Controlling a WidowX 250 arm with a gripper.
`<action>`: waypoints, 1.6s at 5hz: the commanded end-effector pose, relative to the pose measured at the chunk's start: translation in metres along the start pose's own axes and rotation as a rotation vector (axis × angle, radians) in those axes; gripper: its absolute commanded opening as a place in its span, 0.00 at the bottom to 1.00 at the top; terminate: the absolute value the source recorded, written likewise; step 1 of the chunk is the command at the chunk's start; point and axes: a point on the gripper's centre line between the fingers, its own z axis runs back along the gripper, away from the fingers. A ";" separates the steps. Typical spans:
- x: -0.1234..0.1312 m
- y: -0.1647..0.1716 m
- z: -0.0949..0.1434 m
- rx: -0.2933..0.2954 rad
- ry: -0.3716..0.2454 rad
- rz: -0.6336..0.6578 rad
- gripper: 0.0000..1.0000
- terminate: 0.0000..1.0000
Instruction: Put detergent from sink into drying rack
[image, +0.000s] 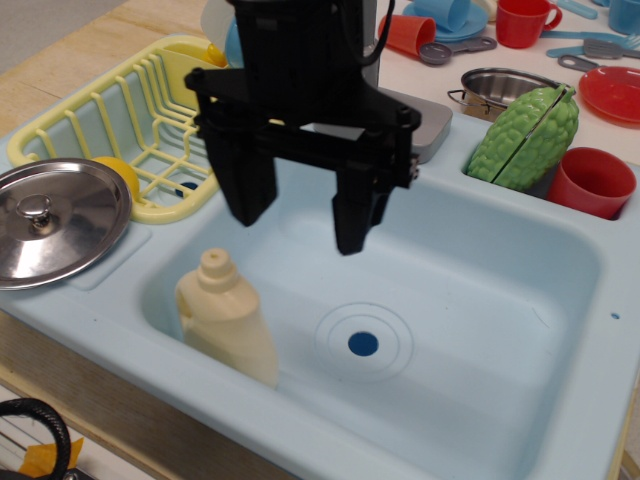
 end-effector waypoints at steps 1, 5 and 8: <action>-0.009 -0.008 0.024 0.052 -0.100 0.229 1.00 0.00; -0.035 0.018 0.009 0.026 -0.138 0.695 1.00 0.00; -0.018 0.023 -0.029 -0.038 -0.072 0.814 1.00 0.00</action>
